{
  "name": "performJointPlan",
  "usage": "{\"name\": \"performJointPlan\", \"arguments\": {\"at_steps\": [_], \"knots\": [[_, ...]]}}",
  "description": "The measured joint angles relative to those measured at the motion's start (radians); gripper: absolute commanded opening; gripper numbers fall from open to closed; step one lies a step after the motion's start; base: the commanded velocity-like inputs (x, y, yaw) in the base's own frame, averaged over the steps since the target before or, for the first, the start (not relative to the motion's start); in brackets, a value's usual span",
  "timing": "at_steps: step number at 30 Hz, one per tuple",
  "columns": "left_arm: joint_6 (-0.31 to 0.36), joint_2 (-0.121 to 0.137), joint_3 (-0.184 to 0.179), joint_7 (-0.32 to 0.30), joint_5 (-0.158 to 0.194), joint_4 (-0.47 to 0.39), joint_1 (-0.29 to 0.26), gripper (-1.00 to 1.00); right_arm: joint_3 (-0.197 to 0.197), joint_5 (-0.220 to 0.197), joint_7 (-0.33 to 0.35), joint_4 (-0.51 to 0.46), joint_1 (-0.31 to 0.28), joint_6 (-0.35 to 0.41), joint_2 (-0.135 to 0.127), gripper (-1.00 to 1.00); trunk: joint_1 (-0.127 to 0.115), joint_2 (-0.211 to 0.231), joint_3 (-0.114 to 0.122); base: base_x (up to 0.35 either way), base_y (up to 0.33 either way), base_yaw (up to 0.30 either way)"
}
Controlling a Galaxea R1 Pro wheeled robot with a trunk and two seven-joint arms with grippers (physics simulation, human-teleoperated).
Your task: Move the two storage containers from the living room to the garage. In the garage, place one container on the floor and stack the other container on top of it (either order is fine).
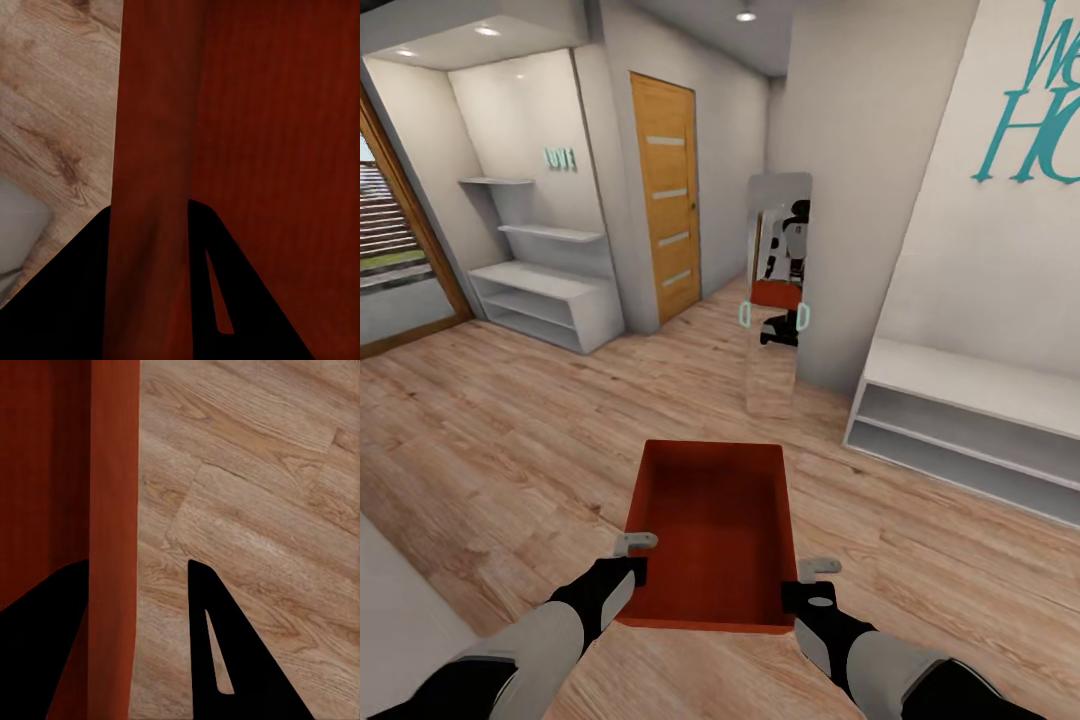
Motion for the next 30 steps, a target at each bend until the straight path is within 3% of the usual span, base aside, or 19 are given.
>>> {"name": "performJointPlan", "arguments": {"at_steps": [12,26,30], "knots": [[0.0,0.0,0.0,0.0,0.0,0.0,0.0,-1.0,0.0,0.0,0.0,0.0,0.0,0.0,0.0,-1.0,0.0,0.0,0.0,0.323,0.0,0.006],[0.0,0.0,0.0,0.0,0.0,0.0,0.0,-1.0,0.001,0.0,-0.001,-0.001,0.0,0.001,0.0,-1.0,0.0,0.0,0.0,0.323,0.0,0.248],[0.0,0.0,0.0,0.0,0.0,0.0,0.0,-1.0,0.0,0.0,-0.001,-0.001,0.0,0.001,0.0,-1.0,0.0,0.0,0.0,0.323,0.0,0.053]]}}
